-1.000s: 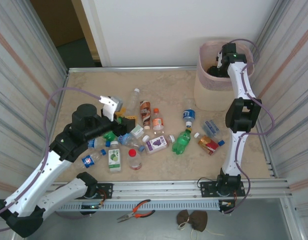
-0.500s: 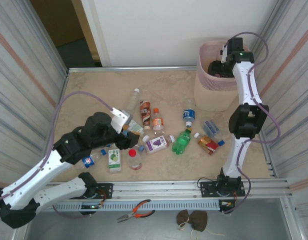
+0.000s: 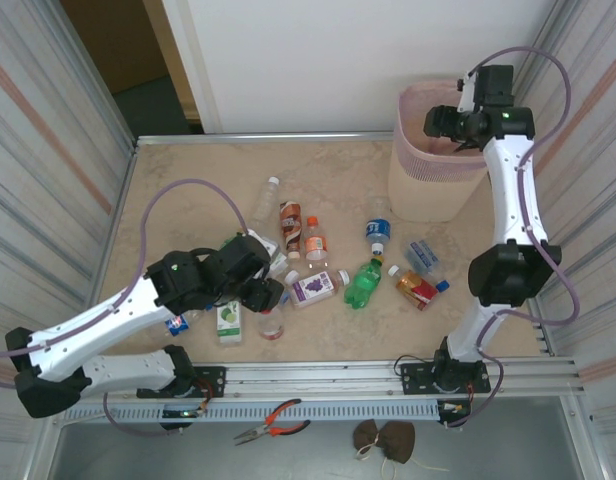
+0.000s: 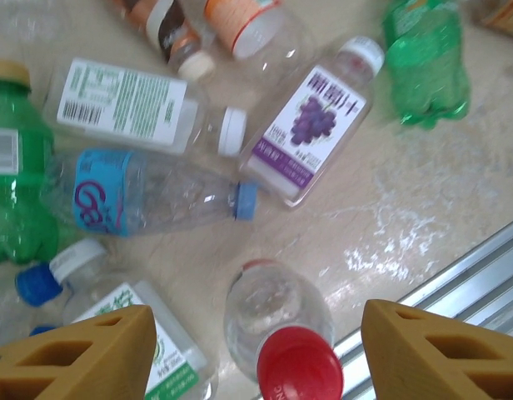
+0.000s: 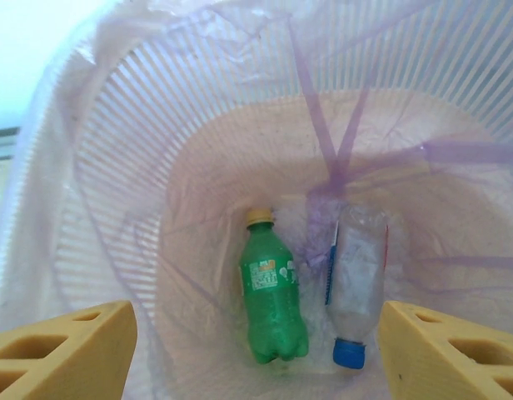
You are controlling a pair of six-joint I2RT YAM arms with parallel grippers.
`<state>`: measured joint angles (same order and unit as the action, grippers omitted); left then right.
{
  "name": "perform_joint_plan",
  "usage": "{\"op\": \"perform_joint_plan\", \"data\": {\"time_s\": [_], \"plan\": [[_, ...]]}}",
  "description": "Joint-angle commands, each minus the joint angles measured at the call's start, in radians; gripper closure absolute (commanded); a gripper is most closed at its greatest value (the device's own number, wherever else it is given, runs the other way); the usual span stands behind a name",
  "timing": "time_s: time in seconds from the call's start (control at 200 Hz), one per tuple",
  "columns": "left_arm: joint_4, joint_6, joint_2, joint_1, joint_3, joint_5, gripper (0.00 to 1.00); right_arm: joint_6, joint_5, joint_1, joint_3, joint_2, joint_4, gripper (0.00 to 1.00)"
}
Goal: Put the plastic bottles in the bin
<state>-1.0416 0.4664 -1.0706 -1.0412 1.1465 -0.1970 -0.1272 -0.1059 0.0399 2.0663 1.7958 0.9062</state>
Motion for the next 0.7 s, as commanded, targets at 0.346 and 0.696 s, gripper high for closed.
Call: {"op": "perform_joint_plan", "data": {"time_s": [0.346,0.696], "plan": [[-0.148,0.170,-0.086,-0.061,0.033,0.049,0.33,-0.042,-0.038,0.006,-0.083,-0.123,-0.069,0.24],[-0.172,0.169,-0.136,-0.075,0.046,0.066,0.50,-0.042,-0.048,0.007,-0.104,-0.142,-0.069,0.24]]}}
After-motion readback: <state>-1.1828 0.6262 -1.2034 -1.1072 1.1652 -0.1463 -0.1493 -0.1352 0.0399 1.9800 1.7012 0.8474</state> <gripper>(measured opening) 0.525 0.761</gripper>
